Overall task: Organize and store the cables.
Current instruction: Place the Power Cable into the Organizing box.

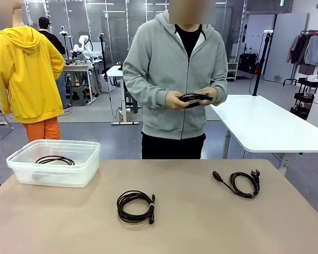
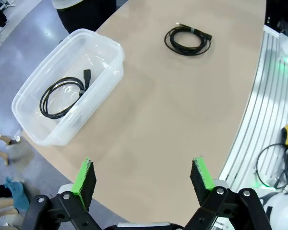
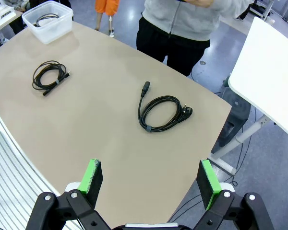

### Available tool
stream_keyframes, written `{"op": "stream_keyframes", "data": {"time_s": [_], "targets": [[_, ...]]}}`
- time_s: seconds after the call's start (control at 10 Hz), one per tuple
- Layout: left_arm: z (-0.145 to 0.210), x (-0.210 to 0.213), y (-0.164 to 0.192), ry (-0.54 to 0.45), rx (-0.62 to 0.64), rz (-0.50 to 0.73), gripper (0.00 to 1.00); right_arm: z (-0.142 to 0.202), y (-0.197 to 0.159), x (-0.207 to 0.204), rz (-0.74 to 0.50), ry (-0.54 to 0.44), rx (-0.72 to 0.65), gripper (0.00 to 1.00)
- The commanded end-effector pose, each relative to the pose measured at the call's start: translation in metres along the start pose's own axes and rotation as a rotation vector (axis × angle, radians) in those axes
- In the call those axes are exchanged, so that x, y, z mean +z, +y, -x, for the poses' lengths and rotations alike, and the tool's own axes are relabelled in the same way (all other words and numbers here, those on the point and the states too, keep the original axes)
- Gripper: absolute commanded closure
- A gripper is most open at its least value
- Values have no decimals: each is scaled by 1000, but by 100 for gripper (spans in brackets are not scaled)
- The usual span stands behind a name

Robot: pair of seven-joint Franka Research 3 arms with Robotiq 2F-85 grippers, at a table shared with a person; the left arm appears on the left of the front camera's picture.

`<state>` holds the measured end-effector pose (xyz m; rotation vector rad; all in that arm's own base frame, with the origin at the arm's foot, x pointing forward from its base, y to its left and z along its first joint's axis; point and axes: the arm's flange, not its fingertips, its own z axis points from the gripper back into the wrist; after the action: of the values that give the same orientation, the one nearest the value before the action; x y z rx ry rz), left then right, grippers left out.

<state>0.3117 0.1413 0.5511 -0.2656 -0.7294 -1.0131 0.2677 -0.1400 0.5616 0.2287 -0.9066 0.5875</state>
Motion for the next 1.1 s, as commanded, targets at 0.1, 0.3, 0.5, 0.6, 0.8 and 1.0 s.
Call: {"op": "stream_keyframes", "data": {"time_s": [0.1,0.3,0.5,0.6,0.8,1.0], "targets": [[-4,1,13,-26,24,24,0,1,0,1,2,2,3,0],[-1,0,3,-8,11,2,0,1,0,1,2,2,3,0],[-1,0,3,-8,11,2,0,1,0,1,2,2,3,0],[-1,0,3,-8,11,2,0,1,0,1,2,2,3,0],[-1,0,3,-8,11,2,0,1,0,1,2,2,3,0],[-1,0,3,-8,11,2,0,1,0,1,2,2,3,0]]}}
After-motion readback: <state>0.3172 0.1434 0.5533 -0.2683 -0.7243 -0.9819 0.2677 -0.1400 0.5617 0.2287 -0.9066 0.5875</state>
